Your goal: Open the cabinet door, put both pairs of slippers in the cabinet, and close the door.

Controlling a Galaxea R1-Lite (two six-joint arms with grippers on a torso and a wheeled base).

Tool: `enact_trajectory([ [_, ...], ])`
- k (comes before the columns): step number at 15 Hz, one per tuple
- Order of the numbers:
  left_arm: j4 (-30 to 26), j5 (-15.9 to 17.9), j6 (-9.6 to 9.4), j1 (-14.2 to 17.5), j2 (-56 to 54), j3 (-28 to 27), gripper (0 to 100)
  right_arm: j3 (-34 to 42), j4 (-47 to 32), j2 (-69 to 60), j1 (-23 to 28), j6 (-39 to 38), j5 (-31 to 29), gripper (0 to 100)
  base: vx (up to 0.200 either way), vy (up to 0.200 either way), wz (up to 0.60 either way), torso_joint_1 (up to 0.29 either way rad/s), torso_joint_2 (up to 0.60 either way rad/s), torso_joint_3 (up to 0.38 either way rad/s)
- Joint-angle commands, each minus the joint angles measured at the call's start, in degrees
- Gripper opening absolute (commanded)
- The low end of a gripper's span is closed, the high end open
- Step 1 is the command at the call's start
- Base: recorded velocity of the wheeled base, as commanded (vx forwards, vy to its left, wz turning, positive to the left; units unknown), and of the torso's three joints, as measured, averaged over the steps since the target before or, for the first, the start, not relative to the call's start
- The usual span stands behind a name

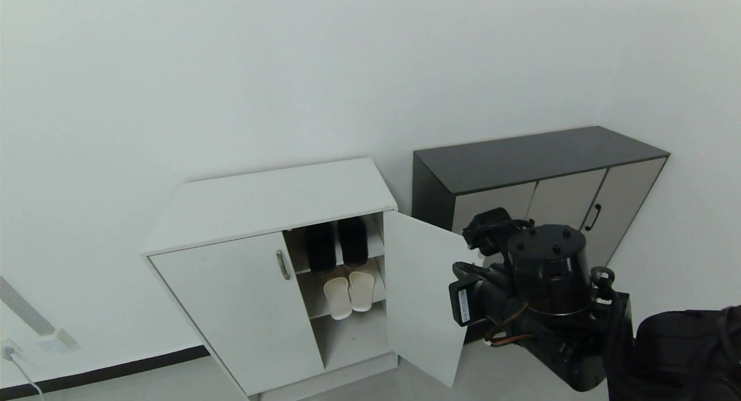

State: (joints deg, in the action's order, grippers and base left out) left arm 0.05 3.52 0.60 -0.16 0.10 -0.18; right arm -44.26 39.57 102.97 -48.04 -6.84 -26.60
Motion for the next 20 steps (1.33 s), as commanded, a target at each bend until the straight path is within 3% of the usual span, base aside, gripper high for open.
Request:
enact_trajectory([
  [1,0.0,0.0,0.02,0.0,0.0,0.0,0,-4.4,-1.3,1.6,2.0,0.0,0.0,0,0.000,0.000,0.00,0.000,0.00,0.000],
  [5,0.0,0.0,0.02,0.0,0.0,0.0,0,-15.3,-14.3,3.0,7.2,-3.4,1.3,0,0.000,0.000,0.00,0.000,0.00,0.000],
  [7,0.0,0.0,-0.07,0.0,0.0,0.0,0,-24.2,-22.7,6.2,11.2,-8.7,3.5,0,0.000,0.000,0.00,0.000,0.00,0.000],
  [14,0.0,0.1,-0.07,0.0,0.0,0.0,0,-30.3,-20.8,17.2,21.8,-9.4,10.4,0,0.000,0.000,0.00,0.000,0.00,0.000],
  [20,0.0,0.1,-0.16,0.0,0.0,0.0,0,-32.5,-17.1,24.6,25.4,-9.3,11.8,0,0.000,0.000,0.00,0.000,0.00,0.000],
])
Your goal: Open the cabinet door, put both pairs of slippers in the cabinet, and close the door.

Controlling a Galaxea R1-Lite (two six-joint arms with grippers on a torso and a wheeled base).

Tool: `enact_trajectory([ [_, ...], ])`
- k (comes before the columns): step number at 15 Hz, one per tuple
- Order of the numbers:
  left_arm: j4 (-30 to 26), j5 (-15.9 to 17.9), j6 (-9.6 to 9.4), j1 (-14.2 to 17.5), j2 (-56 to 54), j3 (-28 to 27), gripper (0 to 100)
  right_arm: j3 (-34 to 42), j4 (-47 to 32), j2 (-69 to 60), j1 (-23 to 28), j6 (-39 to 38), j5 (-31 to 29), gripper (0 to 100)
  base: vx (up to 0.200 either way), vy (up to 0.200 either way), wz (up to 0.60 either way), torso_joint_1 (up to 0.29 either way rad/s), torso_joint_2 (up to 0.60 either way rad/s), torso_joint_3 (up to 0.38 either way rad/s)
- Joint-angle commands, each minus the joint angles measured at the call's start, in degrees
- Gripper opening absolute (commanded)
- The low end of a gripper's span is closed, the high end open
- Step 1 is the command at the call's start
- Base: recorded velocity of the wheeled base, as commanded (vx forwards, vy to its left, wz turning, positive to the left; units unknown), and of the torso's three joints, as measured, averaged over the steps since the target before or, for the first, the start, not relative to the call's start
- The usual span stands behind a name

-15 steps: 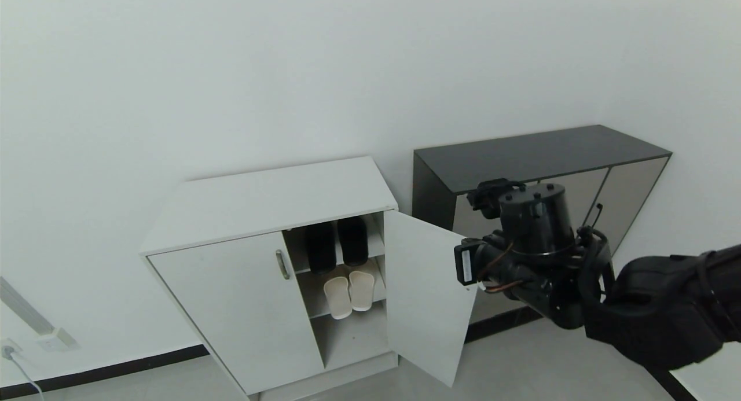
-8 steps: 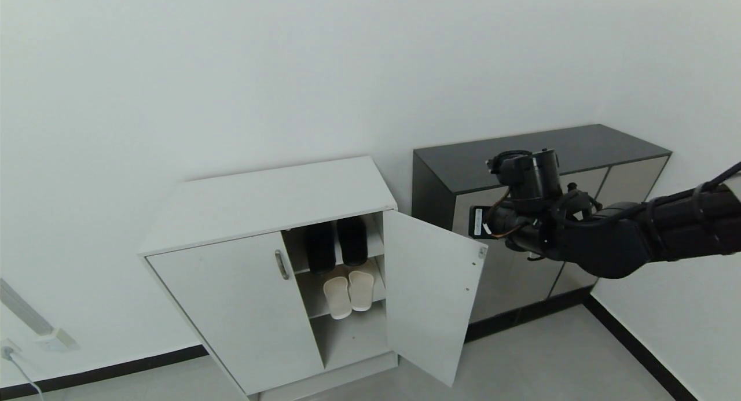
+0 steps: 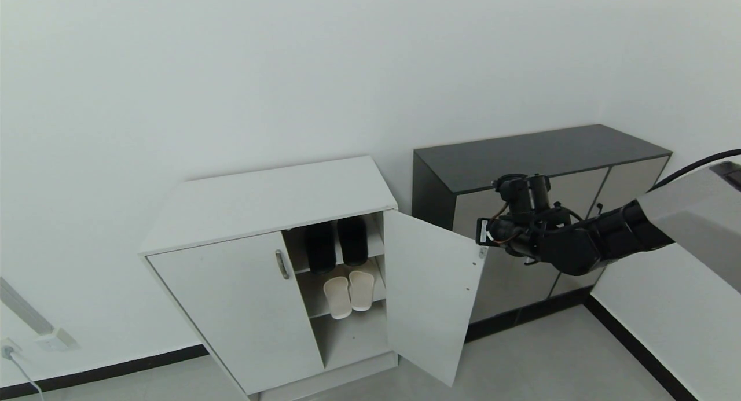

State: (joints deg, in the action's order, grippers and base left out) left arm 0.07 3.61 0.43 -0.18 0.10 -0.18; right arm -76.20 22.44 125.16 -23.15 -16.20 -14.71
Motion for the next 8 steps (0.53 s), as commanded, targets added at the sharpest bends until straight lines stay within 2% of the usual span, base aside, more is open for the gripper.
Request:
enact_trajectory([
  [1,0.0,0.0,0.01,0.0,0.0,0.0,0,-0.8,0.4,3.2,0.6,0.0,-0.1,0,0.000,0.000,0.00,0.000,0.00,0.000],
  [8,0.0,0.0,0.01,0.0,0.0,0.0,0,-1.6,1.6,5.9,0.7,-0.1,-0.1,0,0.000,0.000,0.00,0.000,0.00,0.000],
])
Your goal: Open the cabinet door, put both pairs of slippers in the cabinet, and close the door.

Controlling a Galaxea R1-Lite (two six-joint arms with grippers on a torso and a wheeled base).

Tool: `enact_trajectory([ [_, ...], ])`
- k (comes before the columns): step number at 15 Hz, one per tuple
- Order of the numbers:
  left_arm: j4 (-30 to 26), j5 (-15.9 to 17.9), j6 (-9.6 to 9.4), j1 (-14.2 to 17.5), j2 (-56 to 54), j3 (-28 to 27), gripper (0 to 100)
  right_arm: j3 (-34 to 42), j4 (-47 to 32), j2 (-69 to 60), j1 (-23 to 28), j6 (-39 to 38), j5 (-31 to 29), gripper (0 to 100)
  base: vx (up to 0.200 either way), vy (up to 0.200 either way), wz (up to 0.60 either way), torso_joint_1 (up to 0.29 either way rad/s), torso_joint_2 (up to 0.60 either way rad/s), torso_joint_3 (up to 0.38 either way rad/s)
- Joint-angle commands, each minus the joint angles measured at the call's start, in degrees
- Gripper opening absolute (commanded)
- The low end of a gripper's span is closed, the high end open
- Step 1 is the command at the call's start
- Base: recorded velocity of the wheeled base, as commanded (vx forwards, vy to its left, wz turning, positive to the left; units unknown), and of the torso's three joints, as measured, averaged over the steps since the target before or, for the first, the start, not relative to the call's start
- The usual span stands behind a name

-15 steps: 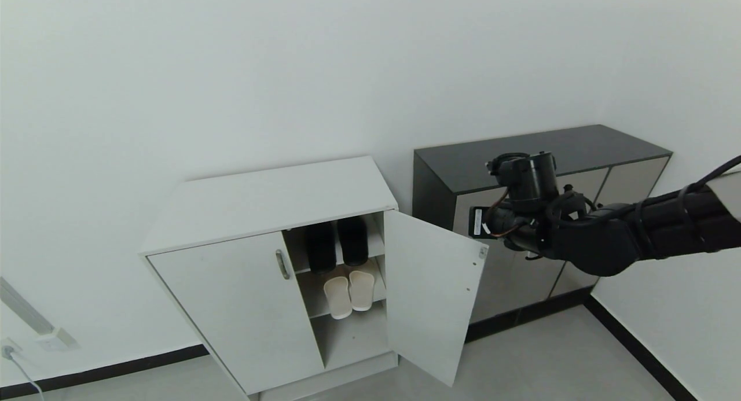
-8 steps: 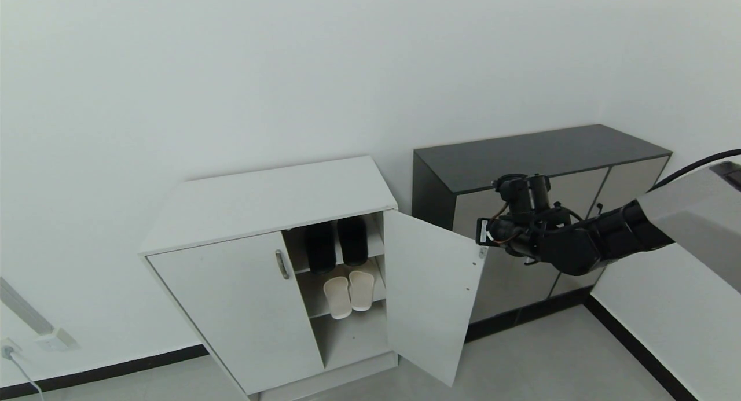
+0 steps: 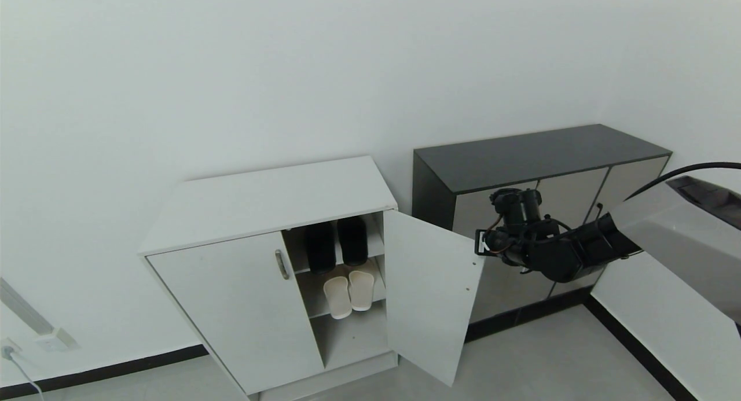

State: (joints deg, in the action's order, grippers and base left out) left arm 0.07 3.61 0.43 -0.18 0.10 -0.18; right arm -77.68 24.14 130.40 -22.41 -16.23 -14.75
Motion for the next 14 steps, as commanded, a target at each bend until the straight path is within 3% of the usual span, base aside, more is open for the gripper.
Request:
enact_trajectory([
  [1,0.0,0.0,0.01,0.0,0.0,0.0,0,-0.5,2.1,1.8,0.1,0.1,-0.1,0,0.000,0.000,0.00,0.000,0.00,0.000],
  [9,0.0,0.0,0.01,0.0,0.0,0.0,0,-0.5,2.8,2.0,0.3,0.1,-0.1,0,0.000,0.000,0.00,0.000,0.00,0.000],
  [14,0.0,0.0,0.01,0.0,0.0,0.0,0,3.1,2.8,-0.9,-3.8,0.1,-0.1,0,0.000,0.000,0.00,0.000,0.00,0.000],
])
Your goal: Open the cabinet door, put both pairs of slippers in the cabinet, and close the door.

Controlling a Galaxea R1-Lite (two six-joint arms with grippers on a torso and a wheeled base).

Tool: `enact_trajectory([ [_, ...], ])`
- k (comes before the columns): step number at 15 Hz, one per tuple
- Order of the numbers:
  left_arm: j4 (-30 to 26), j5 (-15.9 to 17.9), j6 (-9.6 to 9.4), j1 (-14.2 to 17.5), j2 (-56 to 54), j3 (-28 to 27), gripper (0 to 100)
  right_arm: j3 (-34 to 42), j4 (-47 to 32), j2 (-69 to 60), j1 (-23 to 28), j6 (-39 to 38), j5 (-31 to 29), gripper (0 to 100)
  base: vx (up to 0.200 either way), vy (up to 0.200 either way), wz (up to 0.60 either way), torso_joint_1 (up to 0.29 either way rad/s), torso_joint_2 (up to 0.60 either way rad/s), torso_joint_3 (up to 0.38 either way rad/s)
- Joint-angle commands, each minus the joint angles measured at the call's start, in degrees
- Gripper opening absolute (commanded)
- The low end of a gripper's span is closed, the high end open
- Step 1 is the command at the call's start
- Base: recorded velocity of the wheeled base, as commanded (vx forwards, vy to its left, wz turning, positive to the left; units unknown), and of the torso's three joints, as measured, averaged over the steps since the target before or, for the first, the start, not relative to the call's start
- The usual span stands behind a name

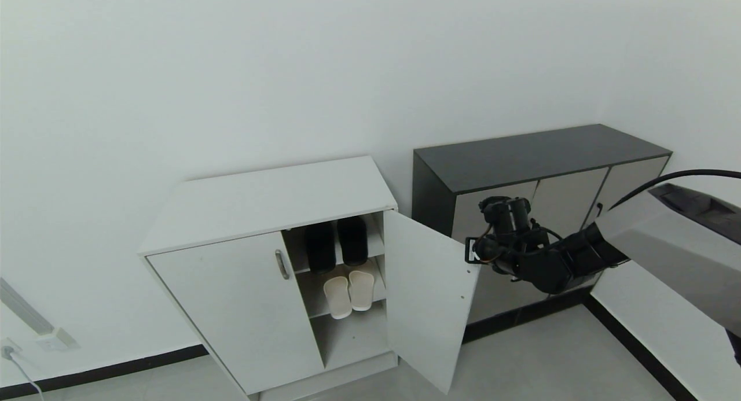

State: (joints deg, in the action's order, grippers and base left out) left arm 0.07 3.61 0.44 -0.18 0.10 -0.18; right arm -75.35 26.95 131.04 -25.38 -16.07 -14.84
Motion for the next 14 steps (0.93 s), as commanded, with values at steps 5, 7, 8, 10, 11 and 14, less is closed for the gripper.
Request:
enact_trajectory([
  [5,0.0,0.0,0.09,0.0,0.0,0.0,0,8.5,1.0,-6.2,-11.3,-0.3,0.0,0,0.000,0.000,0.00,0.000,0.00,0.000],
  [7,0.0,0.0,0.09,0.0,0.0,0.0,0,10.9,4.3,-8.2,-14.0,0.0,-0.4,0,0.000,0.000,0.00,0.000,0.00,0.000],
  [8,0.0,0.0,0.18,0.0,0.0,0.0,0,12.3,5.4,-9.2,-14.3,0.2,-0.1,0,0.000,0.000,0.00,0.000,0.00,0.000],
  [10,0.0,0.0,0.09,0.0,0.0,0.0,0,14.9,7.7,-9.9,-14.3,2.2,0.1,0,0.000,0.000,0.00,0.000,0.00,0.000],
  [11,0.0,0.0,0.18,0.0,0.0,0.0,0,16.5,8.6,-10.0,-14.2,4.6,0.1,0,0.000,0.000,0.00,0.000,0.00,0.000],
  [14,0.0,0.0,0.09,0.0,0.0,0.0,0,19.7,14.9,-9.2,-14.0,8.0,0.2,0,0.000,0.000,0.00,0.000,0.00,0.000],
])
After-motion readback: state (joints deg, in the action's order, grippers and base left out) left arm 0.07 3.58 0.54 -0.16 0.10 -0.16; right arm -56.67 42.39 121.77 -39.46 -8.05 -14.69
